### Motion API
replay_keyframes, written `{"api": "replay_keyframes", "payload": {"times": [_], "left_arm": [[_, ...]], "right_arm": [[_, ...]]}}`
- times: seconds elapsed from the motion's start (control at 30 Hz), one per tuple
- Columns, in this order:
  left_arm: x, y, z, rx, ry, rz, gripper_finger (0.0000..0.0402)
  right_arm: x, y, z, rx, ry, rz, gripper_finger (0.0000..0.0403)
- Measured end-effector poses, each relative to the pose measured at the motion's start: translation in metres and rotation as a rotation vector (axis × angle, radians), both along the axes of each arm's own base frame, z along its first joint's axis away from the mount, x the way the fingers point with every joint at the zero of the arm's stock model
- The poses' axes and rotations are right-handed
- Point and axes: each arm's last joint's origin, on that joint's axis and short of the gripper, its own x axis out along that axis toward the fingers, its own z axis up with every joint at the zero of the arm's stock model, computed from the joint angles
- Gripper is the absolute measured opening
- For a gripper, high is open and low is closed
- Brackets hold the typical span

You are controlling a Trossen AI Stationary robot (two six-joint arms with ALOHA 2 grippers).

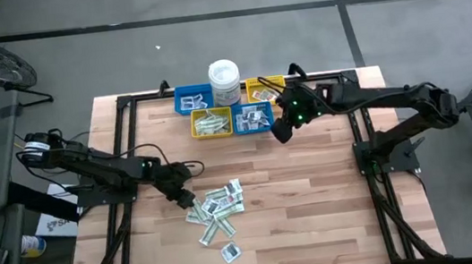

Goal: Pick & Place First Aid Supplies
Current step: Put the green bandage pad into the left yellow bin

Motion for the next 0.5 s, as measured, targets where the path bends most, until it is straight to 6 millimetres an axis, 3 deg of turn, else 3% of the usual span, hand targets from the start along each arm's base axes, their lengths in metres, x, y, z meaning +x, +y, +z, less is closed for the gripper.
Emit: {"api": "replay_keyframes", "payload": {"times": [0.23,0.5], "left_arm": [[0.0,0.0,-0.001,0.02,-0.004,-0.01,0.0112],[0.0,0.0,-0.001,0.03,-0.011,-0.02,0.0103]], "right_arm": [[0.007,0.018,0.002,-0.004,-0.024,0.026,0.0199],[0.047,0.076,0.009,-0.1,-0.299,0.216,0.02]]}}
